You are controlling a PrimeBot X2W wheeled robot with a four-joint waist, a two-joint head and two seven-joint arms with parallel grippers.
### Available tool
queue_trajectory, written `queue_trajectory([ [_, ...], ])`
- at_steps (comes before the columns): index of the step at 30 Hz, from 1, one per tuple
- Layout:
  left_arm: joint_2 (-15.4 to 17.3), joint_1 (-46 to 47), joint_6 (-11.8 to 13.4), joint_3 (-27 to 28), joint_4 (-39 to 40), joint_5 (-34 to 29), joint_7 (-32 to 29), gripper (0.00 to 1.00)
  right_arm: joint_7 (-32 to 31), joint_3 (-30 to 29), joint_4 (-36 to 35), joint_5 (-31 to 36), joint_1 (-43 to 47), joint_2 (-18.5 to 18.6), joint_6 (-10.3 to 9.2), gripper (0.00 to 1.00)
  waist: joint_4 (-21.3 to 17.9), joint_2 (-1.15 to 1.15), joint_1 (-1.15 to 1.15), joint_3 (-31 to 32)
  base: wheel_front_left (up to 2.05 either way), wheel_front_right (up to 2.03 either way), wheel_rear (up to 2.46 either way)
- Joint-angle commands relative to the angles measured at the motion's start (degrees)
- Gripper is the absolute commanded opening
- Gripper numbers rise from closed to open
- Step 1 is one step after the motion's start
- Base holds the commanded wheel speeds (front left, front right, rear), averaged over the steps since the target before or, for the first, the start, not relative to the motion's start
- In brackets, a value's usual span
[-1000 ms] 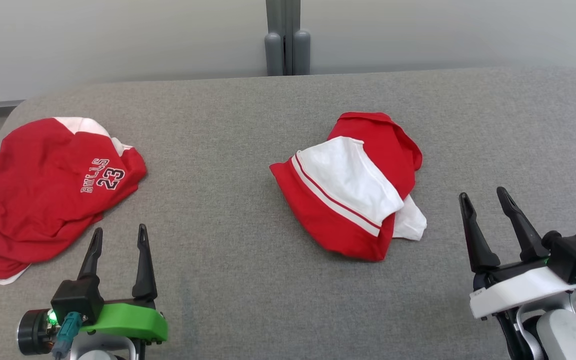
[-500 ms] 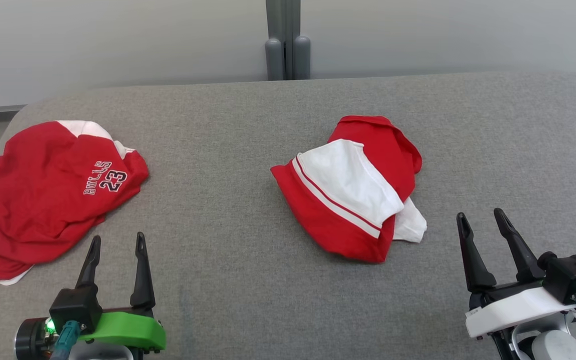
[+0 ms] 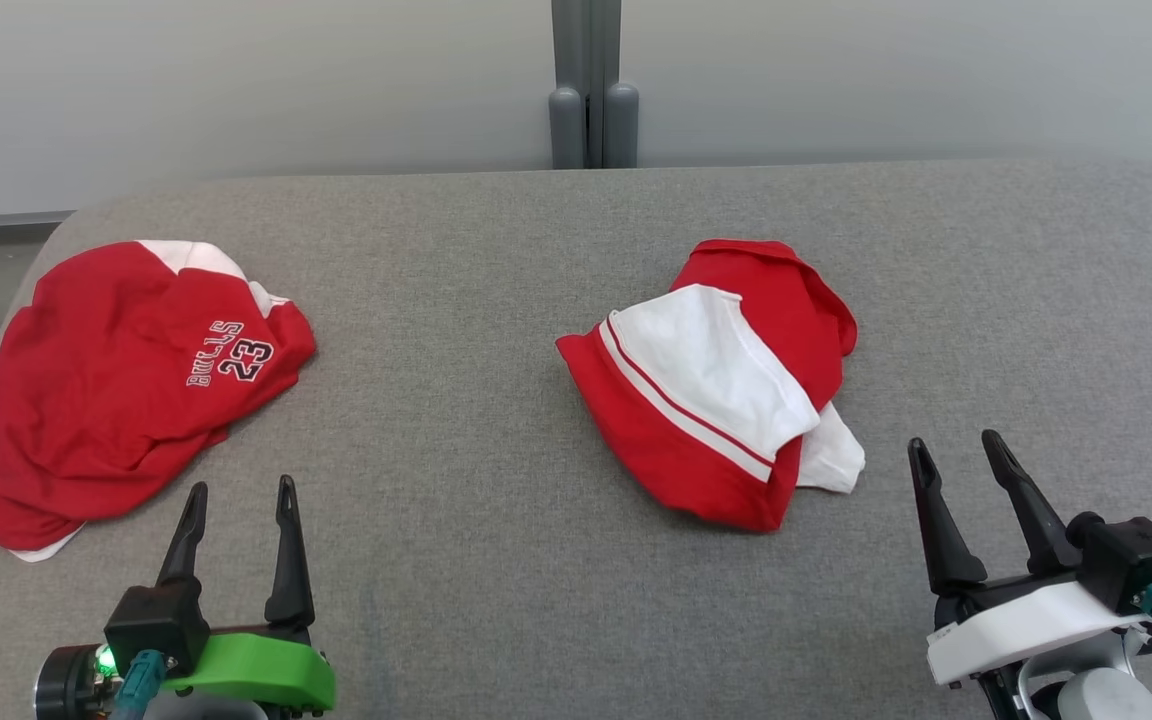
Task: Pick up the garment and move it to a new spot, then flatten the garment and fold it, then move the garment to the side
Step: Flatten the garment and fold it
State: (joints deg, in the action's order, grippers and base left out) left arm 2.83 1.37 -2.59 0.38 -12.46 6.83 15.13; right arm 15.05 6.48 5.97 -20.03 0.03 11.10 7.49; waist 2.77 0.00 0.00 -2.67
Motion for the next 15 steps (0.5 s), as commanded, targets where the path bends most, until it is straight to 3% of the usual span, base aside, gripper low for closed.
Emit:
queue_trajectory([
  [1, 0.12, -0.74, -0.36, 0.14, 0.06, -0.13, 0.04, 1.0, 0.19, 0.12, 0.25, 0.06, 0.62, 0.02, 0.0, 1.0, 0.02, 0.0, 0.0, 0.05, 0.0, 0.0, 0.0],
  [15, 0.12, -0.98, -0.15, -0.2, 0.05, 0.21, 0.04, 1.0, 0.19, 0.95, 1.31, -0.32, 0.09, 0.12, 0.0, 1.0, 0.07, 0.0, 0.0, 0.04, 0.0, 0.0, 0.0],
])
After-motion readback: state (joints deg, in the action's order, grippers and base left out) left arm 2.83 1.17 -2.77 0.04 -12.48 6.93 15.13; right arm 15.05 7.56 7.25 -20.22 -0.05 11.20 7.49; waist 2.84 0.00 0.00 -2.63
